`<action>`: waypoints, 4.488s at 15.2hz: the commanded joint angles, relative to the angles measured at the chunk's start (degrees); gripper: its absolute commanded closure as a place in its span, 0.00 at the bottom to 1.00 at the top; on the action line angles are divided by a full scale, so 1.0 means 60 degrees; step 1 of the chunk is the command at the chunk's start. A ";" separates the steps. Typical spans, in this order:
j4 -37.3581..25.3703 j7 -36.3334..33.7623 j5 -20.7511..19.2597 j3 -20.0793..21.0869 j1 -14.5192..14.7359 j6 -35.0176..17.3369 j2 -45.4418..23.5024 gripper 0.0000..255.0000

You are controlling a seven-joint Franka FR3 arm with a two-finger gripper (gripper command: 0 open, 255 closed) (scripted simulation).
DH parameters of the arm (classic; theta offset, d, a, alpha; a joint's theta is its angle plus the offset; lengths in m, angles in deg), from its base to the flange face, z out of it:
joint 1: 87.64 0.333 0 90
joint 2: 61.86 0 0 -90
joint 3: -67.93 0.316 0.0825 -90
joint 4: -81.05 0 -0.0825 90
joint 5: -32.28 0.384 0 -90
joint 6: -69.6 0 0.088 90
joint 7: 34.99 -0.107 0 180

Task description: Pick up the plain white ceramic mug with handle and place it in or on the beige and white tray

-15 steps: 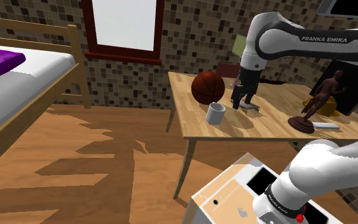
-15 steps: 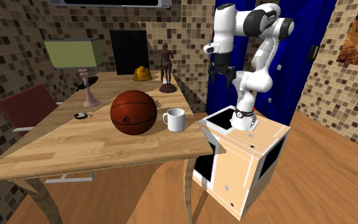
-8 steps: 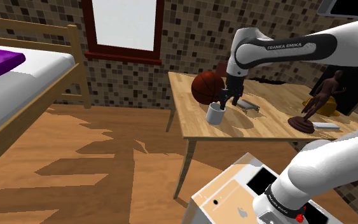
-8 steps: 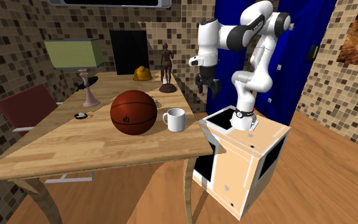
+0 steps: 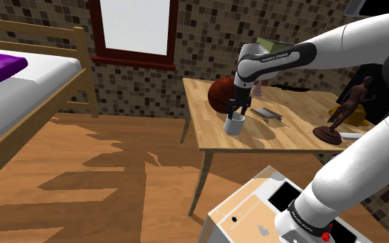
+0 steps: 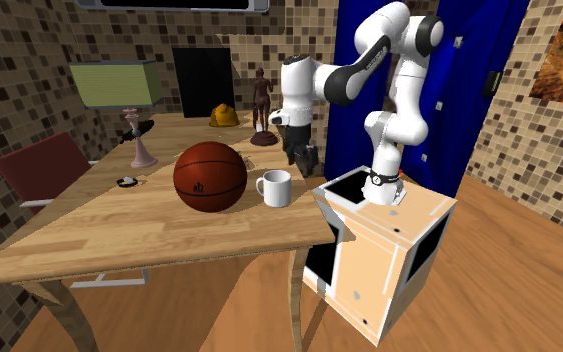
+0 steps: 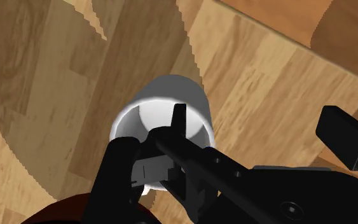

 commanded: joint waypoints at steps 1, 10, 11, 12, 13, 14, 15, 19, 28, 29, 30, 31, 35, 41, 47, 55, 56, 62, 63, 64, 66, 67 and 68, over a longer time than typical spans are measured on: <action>-0.0448 0.0080 0.0027 -0.0101 -0.0073 -0.0319 -0.0723 0.00; -0.0567 0.0191 0.0115 -0.0215 -0.0176 -0.1437 -0.1920 0.00; -0.0497 0.0194 0.0119 -0.0216 -0.0178 -0.1564 -0.1977 0.00; -0.0455 0.0196 0.0120 -0.0218 -0.0180 -0.1638 -0.2009 0.00; -0.0457 0.0196 0.0121 -0.0217 -0.0180 -0.1638 -0.2011 0.00; -0.0457 0.0196 0.0121 -0.0217 -0.0180 -0.1638 -0.2011 0.00; -0.0458 0.0196 0.0121 -0.0217 -0.0180 -0.1638 -0.2011 0.00; -0.0458 0.0196 0.0121 -0.0217 -0.0180 -0.1637 -0.2011 0.00; -0.0452 0.0197 0.0120 -0.0218 -0.0180 -0.1638 -0.2006 1.00; -0.0458 0.0196 0.0121 -0.0218 -0.0180 -0.1638 -0.2011 1.00; -0.0509 0.0195 0.0115 -0.0217 -0.0178 -0.1513 -0.1938 1.00; -0.0563 0.0193 0.0109 -0.0217 -0.0177 -0.1389 -0.1867 1.00; -0.0804 0.0188 0.0090 -0.0214 -0.0172 -0.0889 -0.1607 1.00; -0.1223 0.0186 0.0069 -0.0208 -0.0166 -0.0136 -0.1273 1.00; -0.1716 0.0190 0.0055 -0.0199 -0.0160 0.0619 -0.1009 1.00; -0.2529 0.0870 -0.0008 -0.0553 -0.0480 0.1320 -0.1098 1.00; -0.2668 0.1095 -0.0019 -0.0672 -0.0588 0.1347 -0.1200 1.00; -0.3735 0.2448 0.0021 -0.1337 -0.1248 0.1563 -0.2005 1.00; -0.3955 0.2674 0.0046 -0.1439 -0.1363 0.1610 -0.2171 1.00; -0.4187 0.2899 0.0078 -0.1535 -0.1482 0.1661 -0.2346 1.00; -0.4690 0.3348 0.0159 -0.1722 -0.1724 0.1778 -0.2723 1.00; -0.4962 0.3572 0.0208 -0.1808 -0.1851 0.1844 -0.2926 1.00; -0.5249 0.3793 0.0262 -0.1889 -0.1983 0.1917 -0.3139 1.00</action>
